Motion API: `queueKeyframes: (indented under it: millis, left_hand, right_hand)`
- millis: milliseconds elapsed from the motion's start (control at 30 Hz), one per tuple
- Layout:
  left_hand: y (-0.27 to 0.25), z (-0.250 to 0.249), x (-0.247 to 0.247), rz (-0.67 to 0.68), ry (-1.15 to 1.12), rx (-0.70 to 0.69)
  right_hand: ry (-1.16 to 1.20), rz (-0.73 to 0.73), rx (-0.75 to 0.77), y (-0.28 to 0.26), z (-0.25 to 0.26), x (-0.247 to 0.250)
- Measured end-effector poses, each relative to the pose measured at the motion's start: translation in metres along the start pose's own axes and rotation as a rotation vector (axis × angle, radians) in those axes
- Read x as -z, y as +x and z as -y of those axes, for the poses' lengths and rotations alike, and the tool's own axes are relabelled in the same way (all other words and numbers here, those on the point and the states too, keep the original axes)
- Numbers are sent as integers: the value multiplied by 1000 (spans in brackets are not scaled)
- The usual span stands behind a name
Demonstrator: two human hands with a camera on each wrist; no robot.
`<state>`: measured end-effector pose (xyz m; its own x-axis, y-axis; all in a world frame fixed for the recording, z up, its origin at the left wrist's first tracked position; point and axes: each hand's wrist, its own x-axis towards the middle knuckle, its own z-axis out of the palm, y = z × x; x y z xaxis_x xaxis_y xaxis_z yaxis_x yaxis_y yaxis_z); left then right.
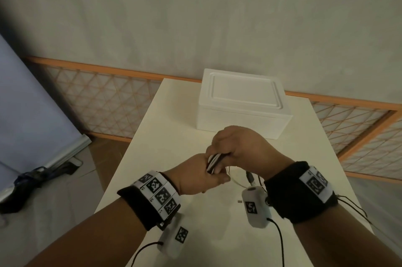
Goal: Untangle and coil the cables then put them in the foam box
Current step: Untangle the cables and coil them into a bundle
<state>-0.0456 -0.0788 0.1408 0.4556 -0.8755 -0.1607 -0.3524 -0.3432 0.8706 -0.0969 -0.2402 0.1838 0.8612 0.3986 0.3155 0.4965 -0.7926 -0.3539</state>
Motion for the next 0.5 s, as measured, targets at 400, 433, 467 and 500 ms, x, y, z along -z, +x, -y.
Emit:
queueKeyframes:
  millis: [400,433,467,500]
  left_hand:
    - [-1,-22,17,-37,-386,-160]
    - [2,-23,16,-38,-413,-179]
    - [4,-23,16,-45,-433,-191]
    - [5,-23,16,-39,-438,-198]
  right_hand:
    - [665,-379,-207,9,11,-22]
    - [701,-431,-216,12,12,-22]
    - [726,-485,-232,14,12,-23]
    - [749,-530,-260,17,13,-22]
